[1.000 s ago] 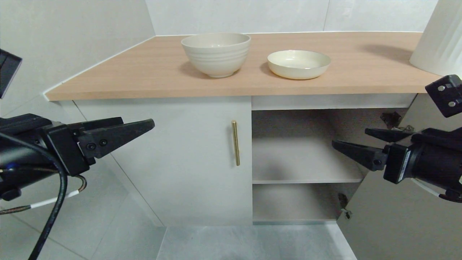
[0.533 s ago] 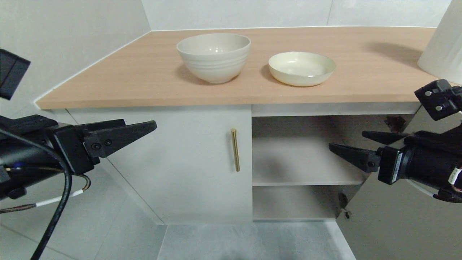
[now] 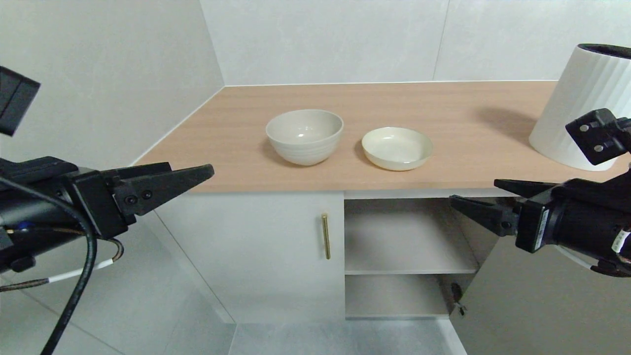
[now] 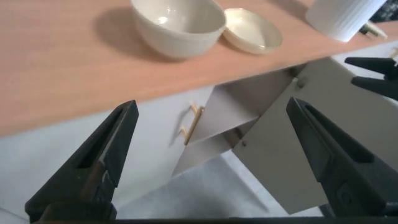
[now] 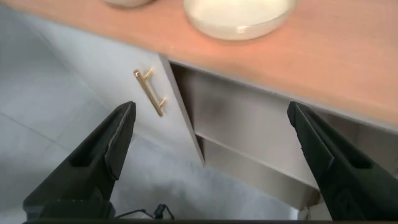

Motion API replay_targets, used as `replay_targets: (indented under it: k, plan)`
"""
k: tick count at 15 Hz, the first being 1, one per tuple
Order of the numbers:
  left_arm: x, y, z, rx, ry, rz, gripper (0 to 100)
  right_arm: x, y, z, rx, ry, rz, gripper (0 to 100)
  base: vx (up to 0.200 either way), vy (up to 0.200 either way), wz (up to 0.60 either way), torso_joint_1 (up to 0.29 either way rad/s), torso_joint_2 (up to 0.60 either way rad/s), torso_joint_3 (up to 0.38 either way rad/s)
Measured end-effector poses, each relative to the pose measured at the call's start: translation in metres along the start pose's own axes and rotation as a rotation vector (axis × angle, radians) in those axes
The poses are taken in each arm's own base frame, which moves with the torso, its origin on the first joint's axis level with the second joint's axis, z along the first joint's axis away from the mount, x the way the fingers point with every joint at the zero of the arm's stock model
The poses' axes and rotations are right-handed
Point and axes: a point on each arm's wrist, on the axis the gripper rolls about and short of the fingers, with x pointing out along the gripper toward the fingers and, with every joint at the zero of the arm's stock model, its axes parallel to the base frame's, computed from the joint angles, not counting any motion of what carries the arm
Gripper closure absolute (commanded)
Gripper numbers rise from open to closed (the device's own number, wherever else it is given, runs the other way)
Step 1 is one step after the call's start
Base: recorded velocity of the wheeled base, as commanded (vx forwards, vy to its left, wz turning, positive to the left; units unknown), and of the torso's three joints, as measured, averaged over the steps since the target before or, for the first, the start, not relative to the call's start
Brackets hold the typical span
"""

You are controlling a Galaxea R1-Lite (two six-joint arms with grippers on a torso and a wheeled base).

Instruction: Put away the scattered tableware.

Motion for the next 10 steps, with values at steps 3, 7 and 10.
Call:
replay_targets:
  k: [3,7,10]
  plan:
    - [0.001,0.0,0.0,0.0,0.002,-0.001,0,0.001,0.0,0.0,0.0,0.001,0.002,0,0.0,0.0,0.0,0.25,-0.5,-0.259]
    - [0.007,0.002,-0.002,-0.005,0.019,0.0,0,0.003,-0.002,-0.002,-0.008,0.006,-0.007,0,0.0,0.0,0.0,0.171,-0.36,-0.189]
    - [0.019,0.005,0.003,-0.006,0.023,0.0,0,0.013,-0.006,0.002,-0.07,-0.033,-0.03,0,0.0,0.0,0.0,0.024,-0.04,-0.024]
